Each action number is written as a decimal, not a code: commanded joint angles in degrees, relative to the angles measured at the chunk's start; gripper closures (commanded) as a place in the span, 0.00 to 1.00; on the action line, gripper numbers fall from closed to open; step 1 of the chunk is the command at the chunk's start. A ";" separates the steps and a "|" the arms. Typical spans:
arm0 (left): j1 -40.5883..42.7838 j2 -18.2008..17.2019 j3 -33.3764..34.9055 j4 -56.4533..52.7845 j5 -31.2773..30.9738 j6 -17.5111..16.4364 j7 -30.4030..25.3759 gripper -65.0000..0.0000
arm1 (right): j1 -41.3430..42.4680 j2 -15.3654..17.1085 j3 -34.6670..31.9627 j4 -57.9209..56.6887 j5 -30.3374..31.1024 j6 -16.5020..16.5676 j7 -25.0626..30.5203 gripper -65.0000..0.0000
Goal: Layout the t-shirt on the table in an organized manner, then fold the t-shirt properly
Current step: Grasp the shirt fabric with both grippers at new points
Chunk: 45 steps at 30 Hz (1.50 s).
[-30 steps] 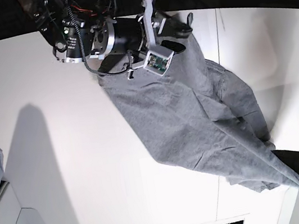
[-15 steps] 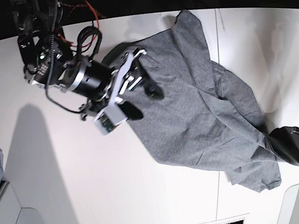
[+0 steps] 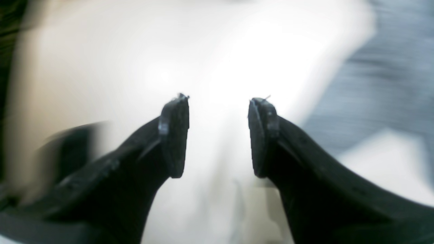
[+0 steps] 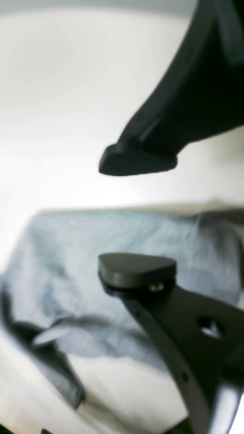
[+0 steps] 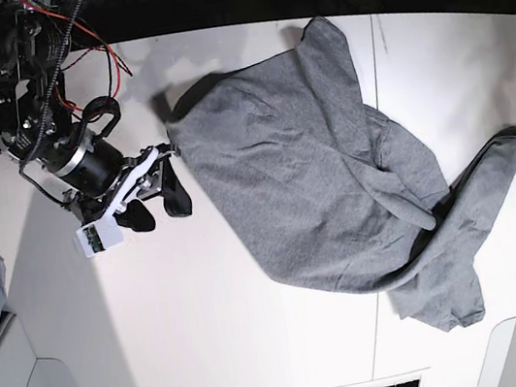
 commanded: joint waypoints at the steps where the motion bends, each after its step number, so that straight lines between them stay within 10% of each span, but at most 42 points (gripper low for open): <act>1: -0.39 -0.94 -0.66 1.49 -2.27 -2.38 -0.76 0.52 | 1.92 0.17 0.13 -1.55 0.83 -0.02 2.08 0.45; 8: 4.98 4.81 -0.66 3.76 -15.17 -15.28 0.35 0.52 | 11.87 0.15 0.11 -22.05 3.10 1.38 2.25 0.45; 26: 11.54 22.64 -0.63 -3.63 -4.63 -9.62 -4.66 0.52 | 16.13 -0.24 -5.16 -27.30 4.61 2.60 1.79 0.45; 45: 5.55 24.85 -3.26 -3.61 -9.46 -11.21 0.37 0.52 | 15.98 -1.75 -5.14 -27.32 3.34 2.60 1.55 0.45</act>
